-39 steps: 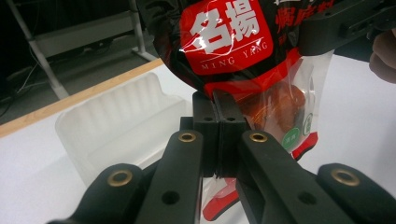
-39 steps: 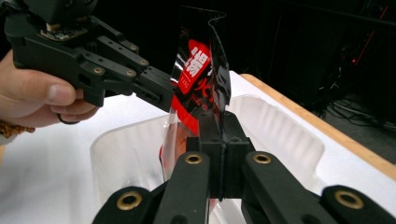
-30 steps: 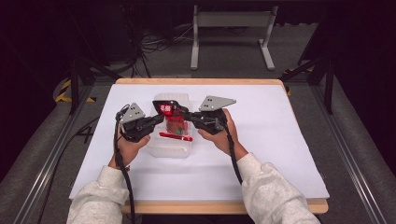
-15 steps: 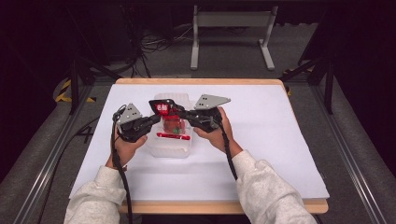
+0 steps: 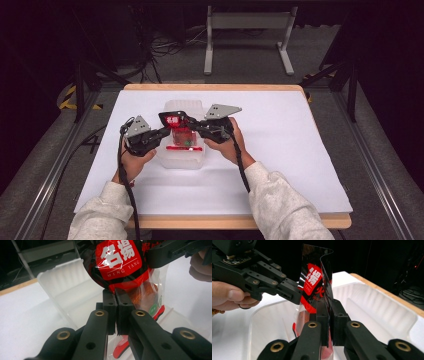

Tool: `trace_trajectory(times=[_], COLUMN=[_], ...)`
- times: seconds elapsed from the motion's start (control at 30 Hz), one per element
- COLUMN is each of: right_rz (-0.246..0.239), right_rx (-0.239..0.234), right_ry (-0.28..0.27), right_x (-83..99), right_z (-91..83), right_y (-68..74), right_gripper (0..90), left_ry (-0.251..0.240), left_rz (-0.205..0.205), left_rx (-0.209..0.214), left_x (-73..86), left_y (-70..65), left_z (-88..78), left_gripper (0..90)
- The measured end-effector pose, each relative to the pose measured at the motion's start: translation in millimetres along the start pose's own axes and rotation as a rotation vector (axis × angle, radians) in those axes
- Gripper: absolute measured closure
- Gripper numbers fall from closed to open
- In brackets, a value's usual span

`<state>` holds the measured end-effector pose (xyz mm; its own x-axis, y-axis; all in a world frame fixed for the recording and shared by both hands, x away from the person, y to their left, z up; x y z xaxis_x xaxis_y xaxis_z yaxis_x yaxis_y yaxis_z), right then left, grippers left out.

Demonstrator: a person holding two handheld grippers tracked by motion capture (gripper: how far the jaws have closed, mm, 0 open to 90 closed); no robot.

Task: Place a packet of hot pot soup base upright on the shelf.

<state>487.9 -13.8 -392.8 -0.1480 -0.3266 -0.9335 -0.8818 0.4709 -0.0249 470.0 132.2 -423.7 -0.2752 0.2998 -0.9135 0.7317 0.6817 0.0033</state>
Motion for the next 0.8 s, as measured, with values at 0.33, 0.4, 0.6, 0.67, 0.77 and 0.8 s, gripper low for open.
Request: trace_trajectory(times=[0.33, 0.4, 0.6, 0.67, 0.77, 0.8], right_rz=[-0.011, -0.01, -0.004, 0.002, 0.008, 0.005], right_rx=[-0.006, -0.007, -0.012, -0.021, -0.024, -0.023], right_ry=[0.051, 0.057, 0.069, 0.058, 0.059, 0.061], right_x=[19.0, 21.8, 32.1, 32.7, 33.4, 33.5], right_z=[5.0, 5.6, 6.6, 5.4, 5.1, 5.4], right_y=[8.7, 9.8, 12.6, 13.3, 13.1, 13.9], right_gripper=[86.6, 86.4, 85.6, 85.6, 85.5, 85.4], left_ry=[0.06, 0.061, 0.084, 0.084, 0.082, 0.081], left_rz=[0.019, 0.016, 0.03, 0.032, 0.037, 0.037], left_rx=[0.018, 0.018, 0.02, 0.008, 0.005, 0.006], left_x=[18.4, 19.4, 26.7, 27.3, 28.3, 28.4], left_y=[-4.4, -5.9, -9.1, -9.4, -11.4, -11.6], left_z=[0.0, -0.5, -0.6, -2.2, -3.0, -3.2], left_gripper=[87.7, 87.6, 87.0, 86.4, 85.6, 85.1])
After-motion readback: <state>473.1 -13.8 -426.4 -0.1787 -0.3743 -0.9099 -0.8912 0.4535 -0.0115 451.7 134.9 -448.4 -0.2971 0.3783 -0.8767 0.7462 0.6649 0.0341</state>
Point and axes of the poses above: each handheld gripper's, and its own axes: z roughly forward along the jaws, x roughly out of its underside, y roughly to its left, the point moved 8 cm from there along z, roughly forward along the jaws
